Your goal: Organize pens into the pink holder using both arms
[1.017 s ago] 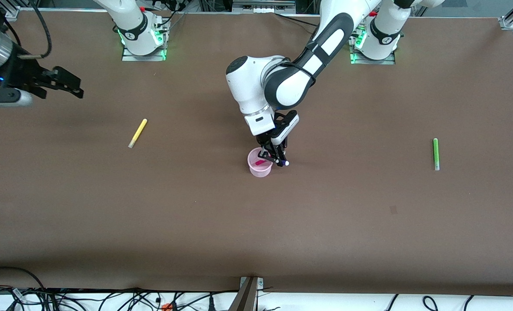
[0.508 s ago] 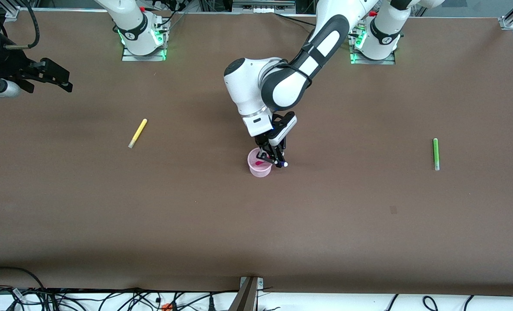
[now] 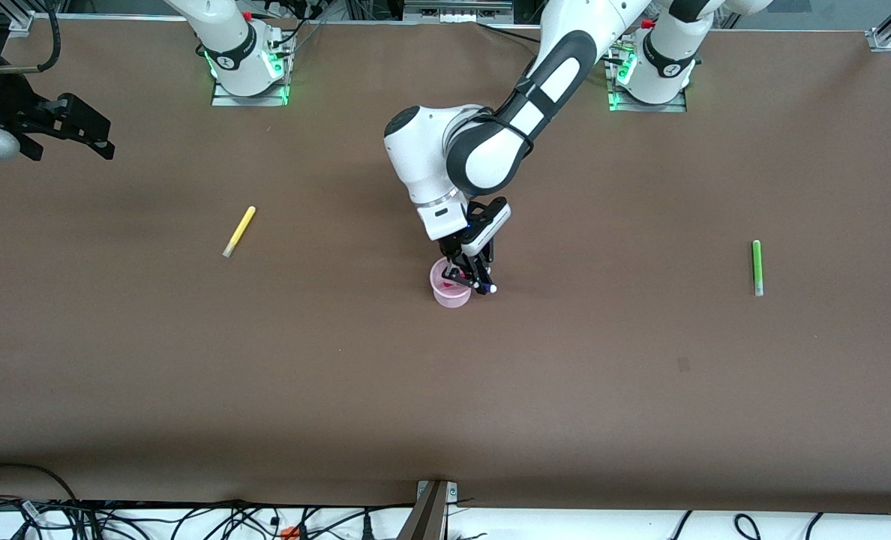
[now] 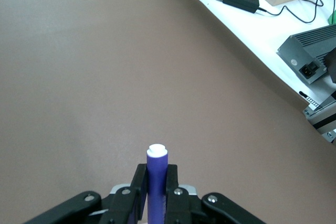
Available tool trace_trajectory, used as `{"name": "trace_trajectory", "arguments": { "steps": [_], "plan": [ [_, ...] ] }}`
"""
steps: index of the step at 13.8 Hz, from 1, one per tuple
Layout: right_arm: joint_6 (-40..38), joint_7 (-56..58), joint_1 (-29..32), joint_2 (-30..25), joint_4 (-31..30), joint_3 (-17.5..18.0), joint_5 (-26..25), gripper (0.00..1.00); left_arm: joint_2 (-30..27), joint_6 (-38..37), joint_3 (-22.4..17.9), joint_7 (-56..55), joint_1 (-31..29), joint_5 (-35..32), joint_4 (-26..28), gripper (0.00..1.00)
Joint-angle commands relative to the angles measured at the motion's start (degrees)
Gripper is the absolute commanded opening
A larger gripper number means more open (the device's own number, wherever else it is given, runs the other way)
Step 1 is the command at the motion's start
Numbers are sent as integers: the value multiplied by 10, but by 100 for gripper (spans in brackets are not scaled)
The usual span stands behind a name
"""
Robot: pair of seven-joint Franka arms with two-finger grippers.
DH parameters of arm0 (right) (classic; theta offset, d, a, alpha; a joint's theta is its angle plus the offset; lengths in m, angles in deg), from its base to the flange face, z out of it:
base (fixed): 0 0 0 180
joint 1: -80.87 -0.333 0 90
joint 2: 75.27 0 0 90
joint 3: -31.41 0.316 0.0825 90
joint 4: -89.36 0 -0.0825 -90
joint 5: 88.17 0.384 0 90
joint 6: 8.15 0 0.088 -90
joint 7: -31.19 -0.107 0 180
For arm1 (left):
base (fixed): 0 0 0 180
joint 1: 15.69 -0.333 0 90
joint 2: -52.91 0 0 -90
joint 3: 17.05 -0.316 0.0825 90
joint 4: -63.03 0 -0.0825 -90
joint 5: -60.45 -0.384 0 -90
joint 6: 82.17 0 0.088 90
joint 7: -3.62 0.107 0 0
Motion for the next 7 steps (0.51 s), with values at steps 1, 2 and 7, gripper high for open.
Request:
{"name": "trace_trajectory", "arguments": {
  "steps": [1,2,7],
  "plan": [
    [-3,6,4,8,14,5,-13,100,17,-16,-14,-9,17,-19,-34,0],
    [-4,1,4,12,13,5,-18,100,17,-16,-15,-10,18,-19,-35,0],
    [-3,9,1,15,14,6,-24,100,14,-19,-16,-9,17,-17,-38,47]
  ]
}}
